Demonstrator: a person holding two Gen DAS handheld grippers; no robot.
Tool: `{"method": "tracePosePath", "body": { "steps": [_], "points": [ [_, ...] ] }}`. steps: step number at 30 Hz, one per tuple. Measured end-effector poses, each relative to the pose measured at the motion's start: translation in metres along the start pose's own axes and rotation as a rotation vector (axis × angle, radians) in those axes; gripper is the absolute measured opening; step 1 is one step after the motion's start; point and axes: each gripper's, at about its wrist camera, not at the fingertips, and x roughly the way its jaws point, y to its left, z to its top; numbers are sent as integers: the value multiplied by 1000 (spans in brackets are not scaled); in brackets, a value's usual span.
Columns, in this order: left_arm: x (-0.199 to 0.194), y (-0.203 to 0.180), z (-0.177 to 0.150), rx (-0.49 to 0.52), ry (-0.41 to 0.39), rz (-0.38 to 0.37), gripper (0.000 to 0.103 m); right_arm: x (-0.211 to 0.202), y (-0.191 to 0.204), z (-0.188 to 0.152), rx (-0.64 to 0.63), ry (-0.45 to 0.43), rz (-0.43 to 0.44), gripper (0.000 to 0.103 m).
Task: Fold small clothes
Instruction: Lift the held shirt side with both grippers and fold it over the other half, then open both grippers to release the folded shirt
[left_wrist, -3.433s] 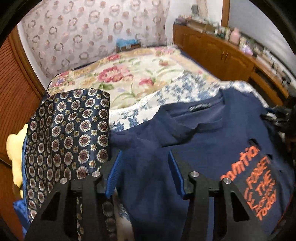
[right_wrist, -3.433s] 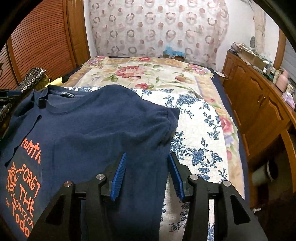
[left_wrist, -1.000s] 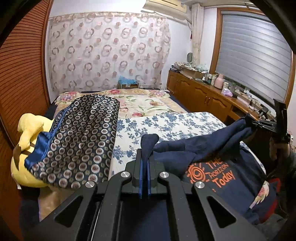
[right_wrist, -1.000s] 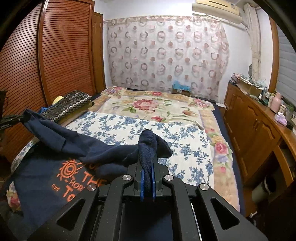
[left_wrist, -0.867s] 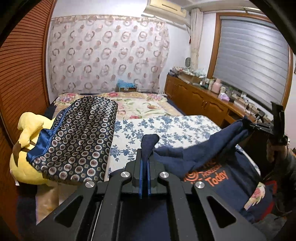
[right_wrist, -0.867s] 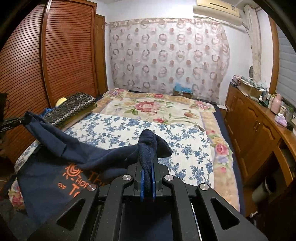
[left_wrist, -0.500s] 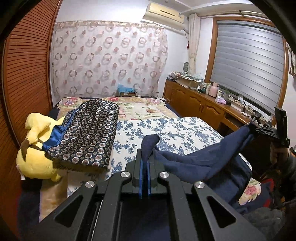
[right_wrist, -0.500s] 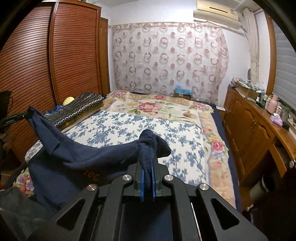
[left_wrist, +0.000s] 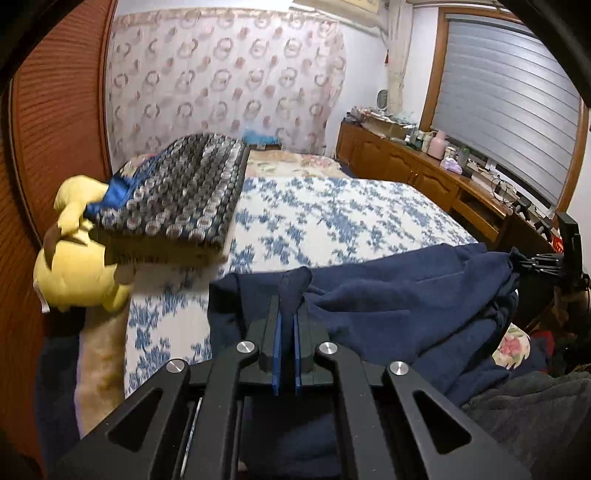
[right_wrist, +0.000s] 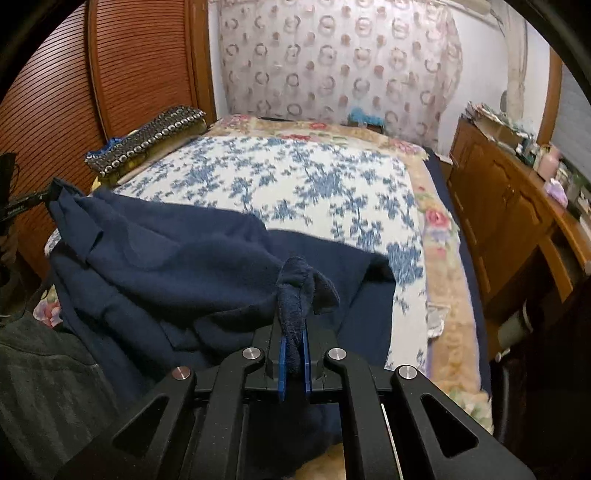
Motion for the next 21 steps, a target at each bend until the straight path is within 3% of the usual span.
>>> {"method": "tracePosePath", "body": {
  "steps": [7,10,12,15,18,19,21],
  "points": [
    [-10,5,1,6,-25,21,9,-9,5,0,-33,-18,-23,6],
    [-17,6,9,10,-53,31,31,-25,9,-2,-53,-51,-10,6],
    [-16,6,14,18,-60,39,42,-31,10,1,-67,-69,-15,12],
    [-7,7,23,39,-41,36,47,-35,9,7,-77,-78,-23,17],
    [5,8,33,52,-38,49,63,-35,2,15,-84,-89,-46,30],
    [12,10,38,49,-34,49,66,-34,0,19,-85,-97,-50,37],
    [24,13,44,52,-17,47,71,-28,-5,24,-83,-103,-59,43]
  ]
}}
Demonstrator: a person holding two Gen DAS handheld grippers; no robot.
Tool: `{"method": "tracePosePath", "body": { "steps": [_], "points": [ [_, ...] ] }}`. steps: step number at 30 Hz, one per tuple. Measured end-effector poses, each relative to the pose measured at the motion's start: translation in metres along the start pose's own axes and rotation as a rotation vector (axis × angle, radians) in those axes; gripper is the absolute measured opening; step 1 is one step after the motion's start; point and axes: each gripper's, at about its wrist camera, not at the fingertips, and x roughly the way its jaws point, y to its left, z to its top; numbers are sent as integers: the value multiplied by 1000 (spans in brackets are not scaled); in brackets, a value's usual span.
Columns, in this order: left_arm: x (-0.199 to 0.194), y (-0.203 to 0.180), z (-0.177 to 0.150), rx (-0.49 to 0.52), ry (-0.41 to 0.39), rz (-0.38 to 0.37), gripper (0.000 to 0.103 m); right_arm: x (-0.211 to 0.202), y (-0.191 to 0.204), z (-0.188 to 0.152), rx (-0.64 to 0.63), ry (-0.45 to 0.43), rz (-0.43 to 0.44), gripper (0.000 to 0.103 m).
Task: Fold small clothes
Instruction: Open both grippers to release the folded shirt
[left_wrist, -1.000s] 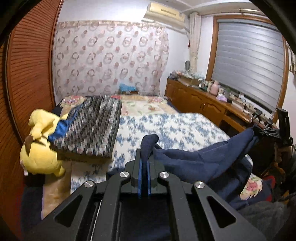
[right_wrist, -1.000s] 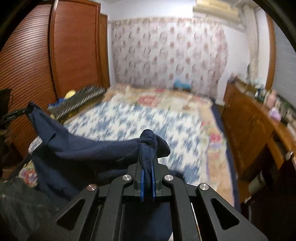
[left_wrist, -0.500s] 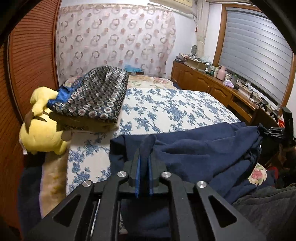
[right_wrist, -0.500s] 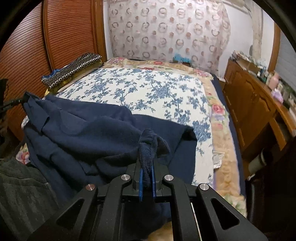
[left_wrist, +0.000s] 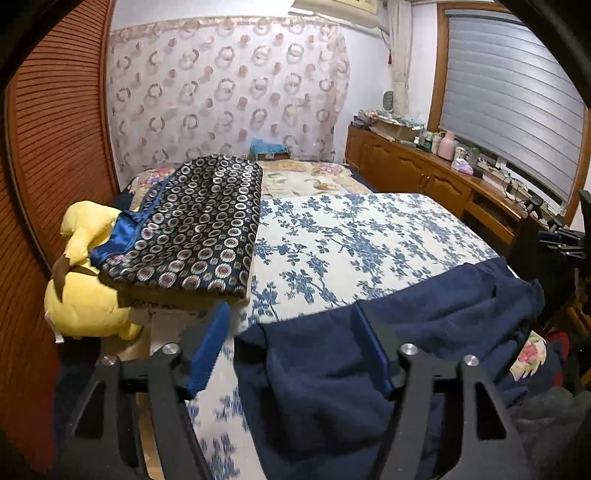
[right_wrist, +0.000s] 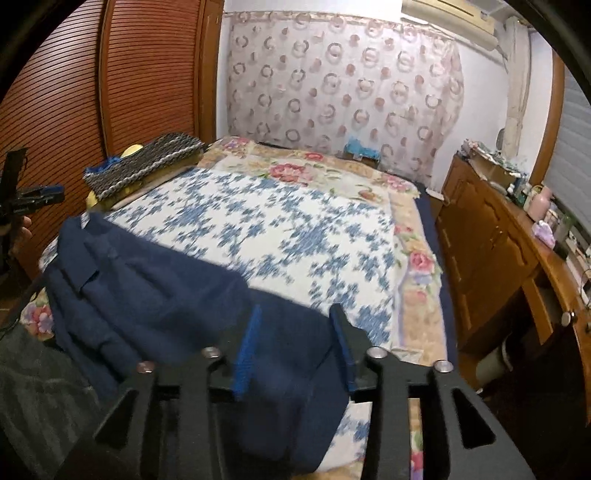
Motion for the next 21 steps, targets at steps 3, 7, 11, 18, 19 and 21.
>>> {"method": "tracePosePath", "body": {
  "steps": [3,7,11,18,19,21],
  "points": [
    [24,8,7,-3,29,22,71,22,-8,3,19,17,0,44],
    [51,18,9,-26,77,25,71,63,-18,0,42,70,-4,44],
    [70,21,3,-19,125,32,71,98,-27,-8,75,120,-5,44],
    [97,25,-17,-22,246,46,71,136,-34,-16,86,179,-3,48],
    [99,27,-20,-32,258,49,71,138,-35,-15,87,175,3,48],
    [100,31,-23,-47,268,44,71,139,-36,-14,86,174,3,50]
  ]
}}
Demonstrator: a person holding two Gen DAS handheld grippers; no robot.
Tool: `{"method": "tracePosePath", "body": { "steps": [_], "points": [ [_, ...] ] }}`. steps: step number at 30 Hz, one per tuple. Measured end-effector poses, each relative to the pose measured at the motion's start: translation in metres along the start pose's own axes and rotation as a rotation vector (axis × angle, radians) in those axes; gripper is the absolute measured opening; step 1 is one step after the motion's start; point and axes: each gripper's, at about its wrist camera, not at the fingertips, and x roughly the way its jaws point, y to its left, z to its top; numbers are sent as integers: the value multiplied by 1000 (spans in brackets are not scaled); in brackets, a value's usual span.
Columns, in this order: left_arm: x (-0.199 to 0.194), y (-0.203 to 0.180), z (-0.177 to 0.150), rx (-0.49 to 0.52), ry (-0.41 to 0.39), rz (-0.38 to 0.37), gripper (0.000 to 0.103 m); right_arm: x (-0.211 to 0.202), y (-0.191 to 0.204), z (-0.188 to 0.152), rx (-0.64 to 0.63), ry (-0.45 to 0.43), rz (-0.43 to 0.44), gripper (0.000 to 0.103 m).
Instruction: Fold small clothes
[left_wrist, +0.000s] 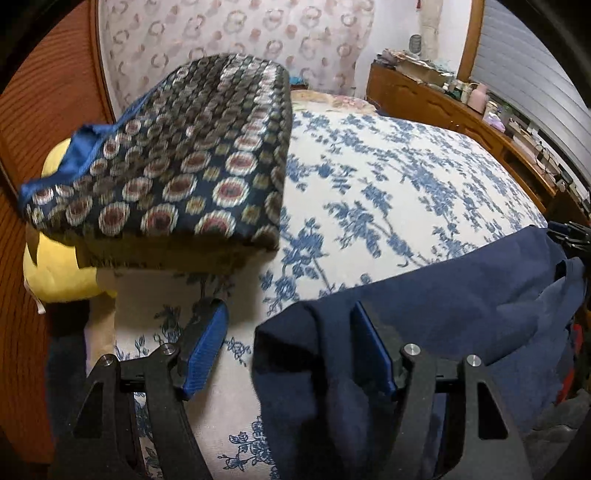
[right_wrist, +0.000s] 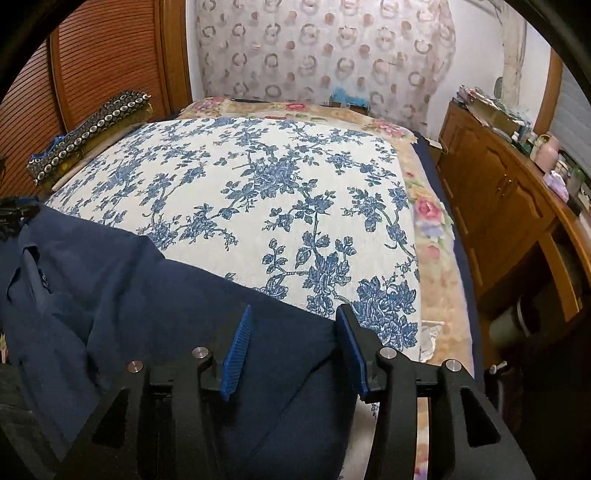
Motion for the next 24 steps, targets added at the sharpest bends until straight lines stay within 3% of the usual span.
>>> {"method": "tracePosePath", "body": {
  "steps": [4,10,15,16,18,20,21,24],
  "points": [
    [-3,2,-4,-8,-9,-9,71,-2,-2,-1,-7,4,-47,59],
    [-4,0,-5,8,-20,-16,66,2,-11,-4,34,20,-34,60],
    [-5,-4,-4,23,-16,-71,34,3,-14,-6,61,30,34,60],
    [-5,-3,-4,18,-15,-82,32,1,-14,-6,59,30,39,59],
    [-5,-6,-5,12,-13,-107,18,0,-13,-8,53,32,60,49],
    [-7,-7,-7,5,-16,-128,12,-3,-11,-10,39,35,85,35],
    [-10,-9,-8,7,-25,-130,10,-6,-9,-11,32,37,113,19],
    [-28,-14,-11,0,-75,-142,9,-15,0,-17,6,23,142,13]
  ]
}}
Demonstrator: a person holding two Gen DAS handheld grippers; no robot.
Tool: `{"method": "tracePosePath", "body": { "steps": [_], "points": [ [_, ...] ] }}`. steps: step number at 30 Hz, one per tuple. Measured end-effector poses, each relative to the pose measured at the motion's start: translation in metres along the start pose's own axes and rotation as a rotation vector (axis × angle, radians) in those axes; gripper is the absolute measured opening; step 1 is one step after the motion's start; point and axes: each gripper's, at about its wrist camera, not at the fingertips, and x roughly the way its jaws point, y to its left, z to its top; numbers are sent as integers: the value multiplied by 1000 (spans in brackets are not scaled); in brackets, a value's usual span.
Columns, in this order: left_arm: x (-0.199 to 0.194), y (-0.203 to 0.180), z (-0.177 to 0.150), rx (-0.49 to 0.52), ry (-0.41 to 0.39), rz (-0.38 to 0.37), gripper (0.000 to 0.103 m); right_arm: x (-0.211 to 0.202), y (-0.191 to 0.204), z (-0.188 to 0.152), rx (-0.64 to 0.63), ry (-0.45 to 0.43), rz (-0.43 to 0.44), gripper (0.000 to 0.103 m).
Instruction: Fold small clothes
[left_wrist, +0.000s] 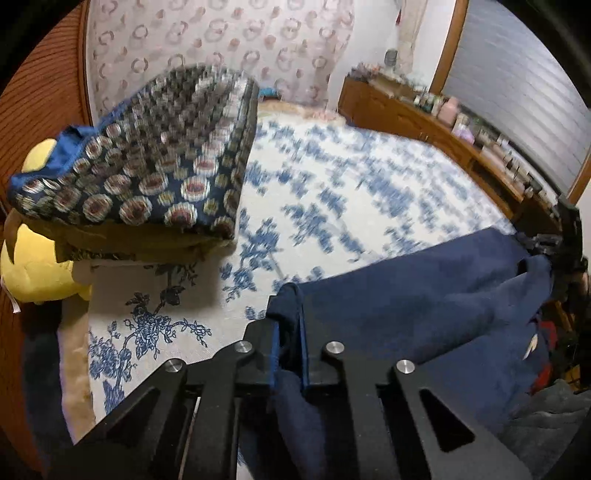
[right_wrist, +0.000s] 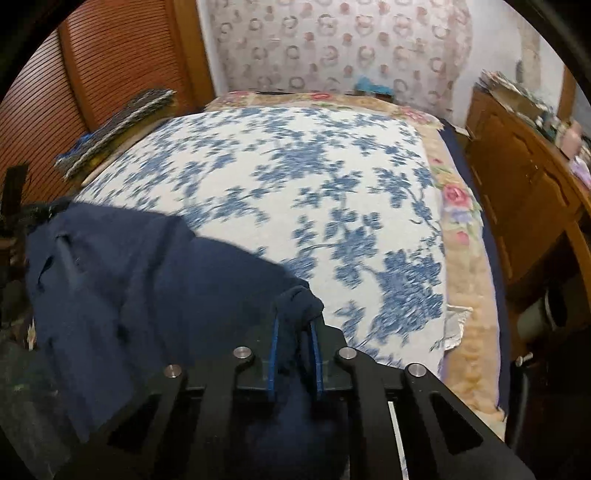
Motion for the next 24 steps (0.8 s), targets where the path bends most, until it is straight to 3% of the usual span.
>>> {"method": "tracePosePath", "body": {
  "steps": [7,12,24],
  "points": [
    [-81,-27,-2,-14,-209,-51,9,-81,22,-13,9,-197,39,12],
    [-140,-35,2,-41,-373,-44,8,-155,36,-12,27,-333,-46,11],
    [-240,-65,33,46,-592,-70,8,-301,67,-6,-66,-620,-39,11]
  ]
}}
